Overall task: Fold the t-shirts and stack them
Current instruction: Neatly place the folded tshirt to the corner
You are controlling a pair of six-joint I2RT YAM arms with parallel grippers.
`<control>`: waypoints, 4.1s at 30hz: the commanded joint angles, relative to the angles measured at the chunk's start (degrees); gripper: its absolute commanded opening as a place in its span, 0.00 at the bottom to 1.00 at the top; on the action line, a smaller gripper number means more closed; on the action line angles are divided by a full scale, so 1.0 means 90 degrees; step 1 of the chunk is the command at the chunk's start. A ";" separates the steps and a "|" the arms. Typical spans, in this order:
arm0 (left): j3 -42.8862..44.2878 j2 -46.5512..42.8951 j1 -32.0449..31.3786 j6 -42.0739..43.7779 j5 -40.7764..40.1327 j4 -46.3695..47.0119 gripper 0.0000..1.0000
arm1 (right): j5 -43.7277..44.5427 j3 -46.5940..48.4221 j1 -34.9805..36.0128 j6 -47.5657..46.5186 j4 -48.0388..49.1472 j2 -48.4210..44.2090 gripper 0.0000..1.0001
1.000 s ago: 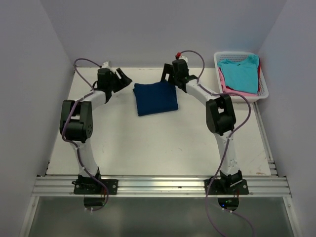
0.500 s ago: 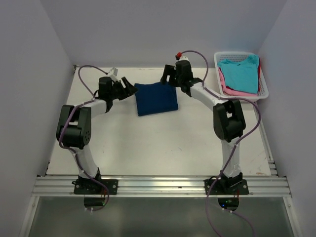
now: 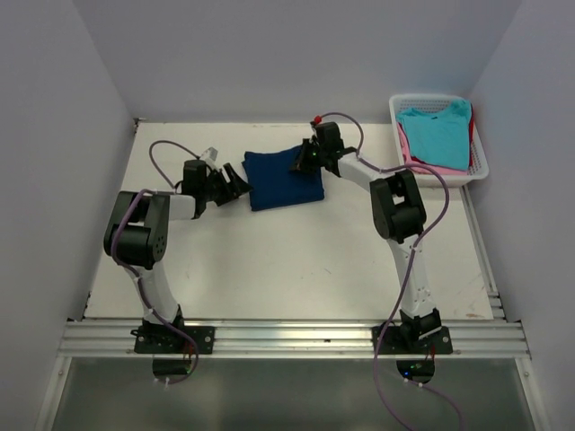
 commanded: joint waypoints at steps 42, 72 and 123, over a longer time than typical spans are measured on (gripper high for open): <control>0.2918 0.2616 -0.1172 0.0092 0.0632 -0.0854 0.00 | 0.1399 -0.1398 0.0200 -0.0646 -0.0877 -0.0968 0.00; -0.0504 -0.0638 0.2510 -0.4840 -0.4992 0.1561 0.00 | 0.1086 -0.4845 0.0190 -0.1174 -0.0516 -0.5108 0.38; 0.0006 -0.0822 0.2315 -0.4187 -0.4859 0.2449 0.98 | 0.1760 -0.5666 0.1089 -0.0842 -0.1219 -0.6193 0.26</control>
